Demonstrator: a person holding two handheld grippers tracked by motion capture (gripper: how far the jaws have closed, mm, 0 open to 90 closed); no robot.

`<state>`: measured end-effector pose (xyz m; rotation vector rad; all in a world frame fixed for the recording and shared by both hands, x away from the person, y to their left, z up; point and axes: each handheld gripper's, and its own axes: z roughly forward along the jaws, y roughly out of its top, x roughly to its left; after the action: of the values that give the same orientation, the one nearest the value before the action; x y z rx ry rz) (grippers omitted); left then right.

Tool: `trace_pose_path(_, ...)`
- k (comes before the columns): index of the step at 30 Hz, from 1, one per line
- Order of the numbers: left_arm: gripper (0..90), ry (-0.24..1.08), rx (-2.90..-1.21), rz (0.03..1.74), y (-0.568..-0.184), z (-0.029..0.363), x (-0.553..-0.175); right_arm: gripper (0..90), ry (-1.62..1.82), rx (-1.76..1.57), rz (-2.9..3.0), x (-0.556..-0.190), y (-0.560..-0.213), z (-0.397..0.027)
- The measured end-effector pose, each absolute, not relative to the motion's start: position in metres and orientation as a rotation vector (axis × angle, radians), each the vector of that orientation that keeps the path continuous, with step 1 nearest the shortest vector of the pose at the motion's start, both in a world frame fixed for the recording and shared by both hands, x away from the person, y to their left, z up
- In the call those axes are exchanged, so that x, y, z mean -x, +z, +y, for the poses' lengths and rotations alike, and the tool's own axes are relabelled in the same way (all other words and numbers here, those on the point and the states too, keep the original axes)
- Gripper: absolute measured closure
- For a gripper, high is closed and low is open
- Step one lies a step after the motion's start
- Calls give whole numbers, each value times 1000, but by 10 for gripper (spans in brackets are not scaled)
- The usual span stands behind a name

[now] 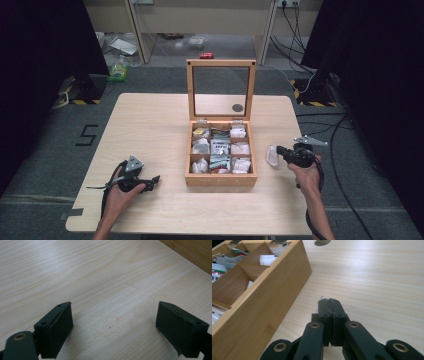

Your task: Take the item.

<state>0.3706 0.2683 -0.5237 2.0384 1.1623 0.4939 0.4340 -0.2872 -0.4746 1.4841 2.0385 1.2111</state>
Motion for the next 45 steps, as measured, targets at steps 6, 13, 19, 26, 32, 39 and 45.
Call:
trace_pose_path(6,135,494,-2039,1162,-524,268,-371,856,1165,-1538,2032,-435,-482,-296)
trace_pose_path(13,135,494,-2039,1162,-524,268,-371,788,1143,-1575,2015,-436,-487,-304)
trace_pose_path(19,135,494,-2038,1162,-524,268,-371,709,1138,-1578,1992,-436,-483,-304)
trace_pose_path(26,135,494,-2038,1162,-524,268,-371,626,1154,-1541,1984,-435,-474,-300)
trace_pose_path(32,135,494,-2038,1162,-524,268,-371,496,1174,-1536,1992,-437,-467,-295)
trace_pose_path(39,135,494,-2038,1162,-524,268,-371,386,1223,-1552,1962,-438,-460,-290)
trace_pose_path(45,135,494,-2039,1162,-524,268,-371,336,1248,-1515,1957,-441,-457,-288)
